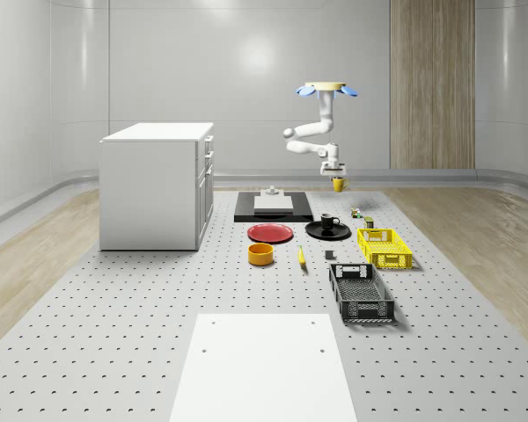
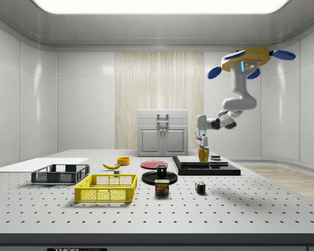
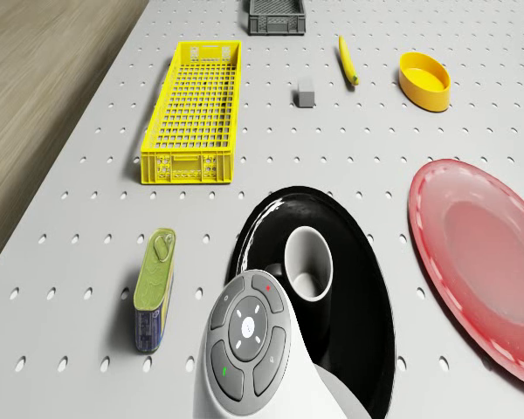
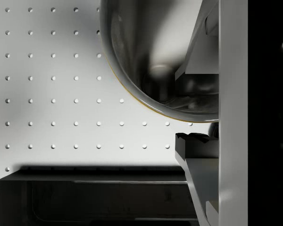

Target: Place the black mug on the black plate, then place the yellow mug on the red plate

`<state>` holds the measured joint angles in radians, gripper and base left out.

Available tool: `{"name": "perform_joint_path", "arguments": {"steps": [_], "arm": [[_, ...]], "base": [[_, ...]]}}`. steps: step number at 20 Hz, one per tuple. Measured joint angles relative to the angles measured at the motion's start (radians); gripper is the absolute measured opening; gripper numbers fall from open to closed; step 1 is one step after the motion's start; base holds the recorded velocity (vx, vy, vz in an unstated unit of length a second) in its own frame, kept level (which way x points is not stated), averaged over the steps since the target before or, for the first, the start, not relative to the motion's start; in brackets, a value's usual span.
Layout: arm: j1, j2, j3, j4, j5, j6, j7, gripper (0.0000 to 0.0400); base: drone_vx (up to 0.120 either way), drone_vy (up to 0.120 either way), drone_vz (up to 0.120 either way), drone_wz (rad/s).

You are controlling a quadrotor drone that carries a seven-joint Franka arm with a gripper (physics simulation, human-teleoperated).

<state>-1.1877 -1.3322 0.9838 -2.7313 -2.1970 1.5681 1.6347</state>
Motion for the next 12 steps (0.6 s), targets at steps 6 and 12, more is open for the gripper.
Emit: {"name": "perform_joint_path", "arguments": {"steps": [6, 12], "arm": [[0.000, 0.000, 0.000, 0.000, 0.000, 0.000, 0.000, 0.0110], [0.000, 0.000, 0.000, 0.000, 0.000, 0.000, 0.000, 0.0110]], "base": [[0.120, -0.120, 0.000, 0.000], [0.120, -0.120, 0.000, 0.000]]}}
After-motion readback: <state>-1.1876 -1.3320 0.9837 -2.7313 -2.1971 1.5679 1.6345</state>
